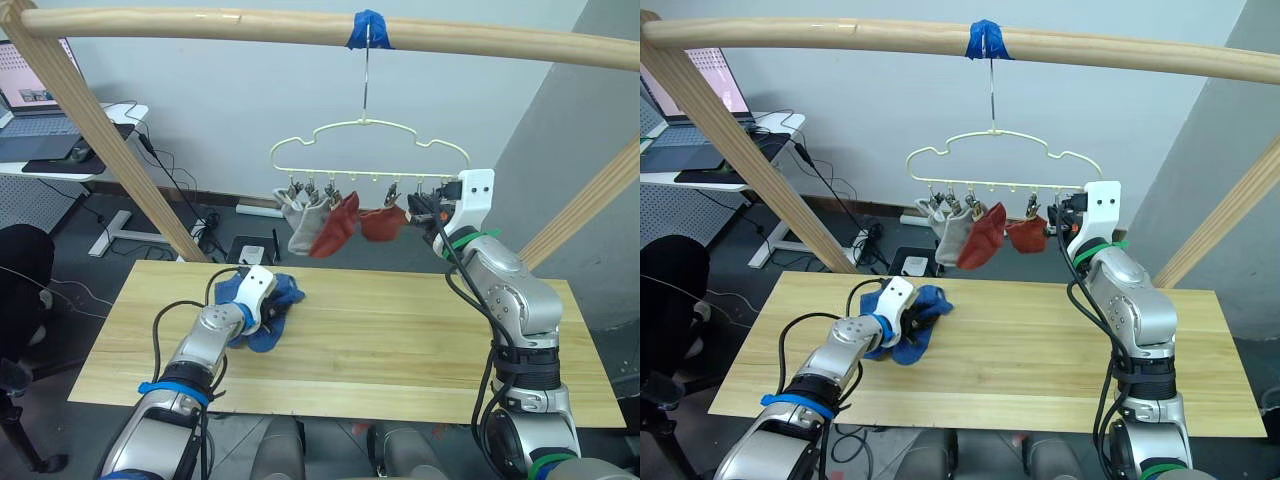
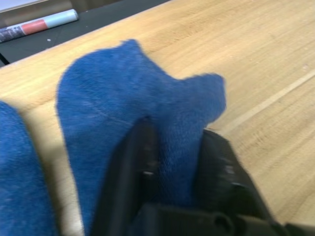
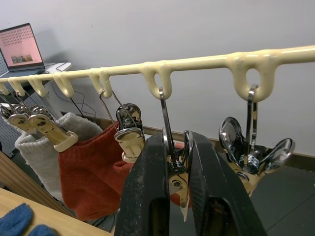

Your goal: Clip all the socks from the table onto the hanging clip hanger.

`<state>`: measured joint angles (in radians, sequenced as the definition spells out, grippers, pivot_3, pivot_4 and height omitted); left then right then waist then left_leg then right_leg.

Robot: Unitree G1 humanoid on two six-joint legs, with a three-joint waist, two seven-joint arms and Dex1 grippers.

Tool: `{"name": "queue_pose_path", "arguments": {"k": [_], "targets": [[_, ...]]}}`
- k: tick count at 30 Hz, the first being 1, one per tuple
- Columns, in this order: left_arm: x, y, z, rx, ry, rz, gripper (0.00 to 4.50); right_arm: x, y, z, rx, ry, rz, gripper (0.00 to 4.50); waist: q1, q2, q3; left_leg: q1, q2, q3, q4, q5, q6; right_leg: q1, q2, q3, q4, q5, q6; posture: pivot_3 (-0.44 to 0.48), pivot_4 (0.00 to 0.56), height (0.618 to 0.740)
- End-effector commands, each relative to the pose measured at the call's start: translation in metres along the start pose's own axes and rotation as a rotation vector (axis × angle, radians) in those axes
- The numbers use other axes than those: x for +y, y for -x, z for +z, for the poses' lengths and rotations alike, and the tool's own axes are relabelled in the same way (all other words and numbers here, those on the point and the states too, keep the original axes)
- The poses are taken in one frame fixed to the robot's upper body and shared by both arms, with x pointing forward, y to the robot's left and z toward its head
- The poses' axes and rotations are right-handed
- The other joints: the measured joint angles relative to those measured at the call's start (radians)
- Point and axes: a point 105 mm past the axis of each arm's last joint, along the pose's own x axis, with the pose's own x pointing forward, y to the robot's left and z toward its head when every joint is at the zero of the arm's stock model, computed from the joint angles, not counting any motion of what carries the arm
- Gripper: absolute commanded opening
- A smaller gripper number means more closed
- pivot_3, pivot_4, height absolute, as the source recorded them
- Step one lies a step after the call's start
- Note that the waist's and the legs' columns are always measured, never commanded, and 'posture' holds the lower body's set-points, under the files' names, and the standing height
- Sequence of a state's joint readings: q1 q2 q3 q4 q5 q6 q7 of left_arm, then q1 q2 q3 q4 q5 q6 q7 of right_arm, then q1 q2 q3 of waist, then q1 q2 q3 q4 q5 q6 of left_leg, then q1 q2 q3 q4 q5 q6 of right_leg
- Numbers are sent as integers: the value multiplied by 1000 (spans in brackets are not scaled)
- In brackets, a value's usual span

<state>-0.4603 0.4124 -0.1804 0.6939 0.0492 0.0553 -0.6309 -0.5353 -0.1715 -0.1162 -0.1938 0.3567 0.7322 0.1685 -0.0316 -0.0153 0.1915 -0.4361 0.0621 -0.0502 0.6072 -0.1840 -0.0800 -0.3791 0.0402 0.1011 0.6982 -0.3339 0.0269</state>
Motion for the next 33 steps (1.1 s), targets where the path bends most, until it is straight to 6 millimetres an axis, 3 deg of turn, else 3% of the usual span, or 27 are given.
{"name": "queue_pose_path", "arguments": {"k": [1, 2, 5, 7, 9, 13, 18, 23, 33], "targets": [[-9, 0, 8, -42, -38, -32, 353, 4, 3, 12, -43, 0, 25, 186, 0, 0, 0, 0, 0, 0, 0, 0, 0, 0, 0, 0, 0, 0, 0, 14, 187, 740], [-13, -1, 10, -54, -41, -42, 39, 4, 3, 12, -39, 0, 29, 186, 0, 0, 0, 0, 0, 0, 0, 0, 0, 0, 0, 0, 0, 0, 0, 26, 182, 740], [-27, -1, 33, -161, -33, -81, 39, 2, 3, 14, -19, -25, 56, 186, 2, 0, 0, 0, 0, 0, 0, 0, 0, 0, 0, 0, 0, 0, 0, 28, 179, 740], [-39, 4, 61, -298, -6, -124, 39, -1, 5, 16, 2, -94, 73, 186, 4, 0, 0, 0, 0, 0, 0, 0, 0, 0, 0, 0, 0, 0, 0, 28, 179, 740], [-55, 18, 93, -462, 12, -204, 39, -4, 7, 19, 26, -186, 85, 186, 5, 0, 0, -1, 0, 0, 0, 0, 0, 0, -1, 0, 0, 0, 0, 24, 173, 740], [-68, 42, 137, -667, -22, -243, 39, -7, 11, 21, 70, -393, 85, 186, 2, 0, 0, 0, 0, 0, 1, 0, 0, 1, -1, 0, 1, 0, 0, 16, 165, 740], [-79, 54, 175, -799, -88, -245, 39, 4, 16, 23, 106, -547, 120, 186, -1, 0, 0, 1, 0, 0, 1, 0, 0, 2, 0, 0, 1, 0, 0, 8, 156, 740], [-85, 50, 197, -849, -93, -252, 39, 12, 16, 26, 108, -650, 124, 186, -1, 0, 0, 1, -1, 0, 1, 0, 0, 2, 0, 0, 1, 0, 0, 1, 156, 740], [-84, 44, 202, -863, -54, -258, 39, 17, 16, 28, 120, -694, 116, 186, -10, 0, 0, 0, 0, 0, 1, 0, 0, 1, 0, 1, 0, 0, 0, -11, 159, 740]]}}
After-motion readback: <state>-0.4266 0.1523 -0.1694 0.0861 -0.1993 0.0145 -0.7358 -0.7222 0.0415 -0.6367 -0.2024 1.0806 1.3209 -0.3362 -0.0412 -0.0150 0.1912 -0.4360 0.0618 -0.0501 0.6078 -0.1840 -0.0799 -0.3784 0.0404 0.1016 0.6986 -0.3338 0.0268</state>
